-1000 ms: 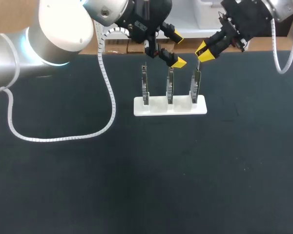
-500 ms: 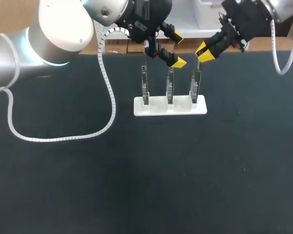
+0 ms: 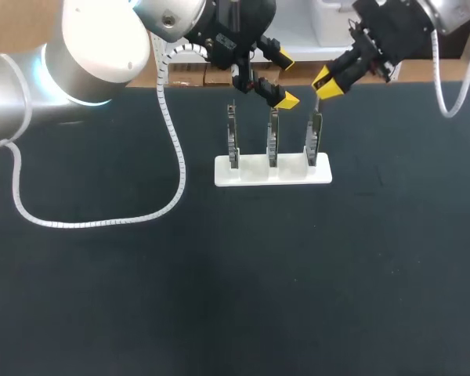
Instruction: Pick up the optical module with the left hand, and insert it into the network port with the right hand.
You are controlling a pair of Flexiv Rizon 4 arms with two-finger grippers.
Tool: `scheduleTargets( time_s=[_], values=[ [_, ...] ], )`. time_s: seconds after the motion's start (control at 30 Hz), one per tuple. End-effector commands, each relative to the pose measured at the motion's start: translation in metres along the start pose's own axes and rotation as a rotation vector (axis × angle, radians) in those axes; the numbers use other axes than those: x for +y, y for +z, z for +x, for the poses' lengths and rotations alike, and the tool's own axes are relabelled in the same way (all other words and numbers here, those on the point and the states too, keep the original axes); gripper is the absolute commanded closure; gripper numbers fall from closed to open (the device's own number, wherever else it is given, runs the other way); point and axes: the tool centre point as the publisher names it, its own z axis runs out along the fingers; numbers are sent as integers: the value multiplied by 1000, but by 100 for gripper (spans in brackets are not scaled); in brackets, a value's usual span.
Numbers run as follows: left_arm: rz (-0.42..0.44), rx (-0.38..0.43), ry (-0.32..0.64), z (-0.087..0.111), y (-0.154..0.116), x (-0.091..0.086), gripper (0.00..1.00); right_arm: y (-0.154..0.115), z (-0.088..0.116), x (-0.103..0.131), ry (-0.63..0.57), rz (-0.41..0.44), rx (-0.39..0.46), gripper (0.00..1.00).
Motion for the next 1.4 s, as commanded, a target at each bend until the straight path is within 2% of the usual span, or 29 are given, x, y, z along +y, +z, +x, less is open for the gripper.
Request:
scheduleTargets(
  time_s=[0.03,0.33,0.73,1.03,1.4],
  values=[
    [2,7,-2,-1,0,1,0,1,0,-3,-1,-7,-4,100],
    [2,7,-2,-1,0,1,0,-2,-2,-4,-4,-6,5,100],
    [2,7,-2,-1,0,1,0,3,5,-5,12,-11,-11,100],
    [2,7,-2,-1,0,1,0,-3,-3,-2,-4,5,0,99],
    [2,7,-2,-1,0,1,0,1,2,2,7,5,-3,99]
  ],
)
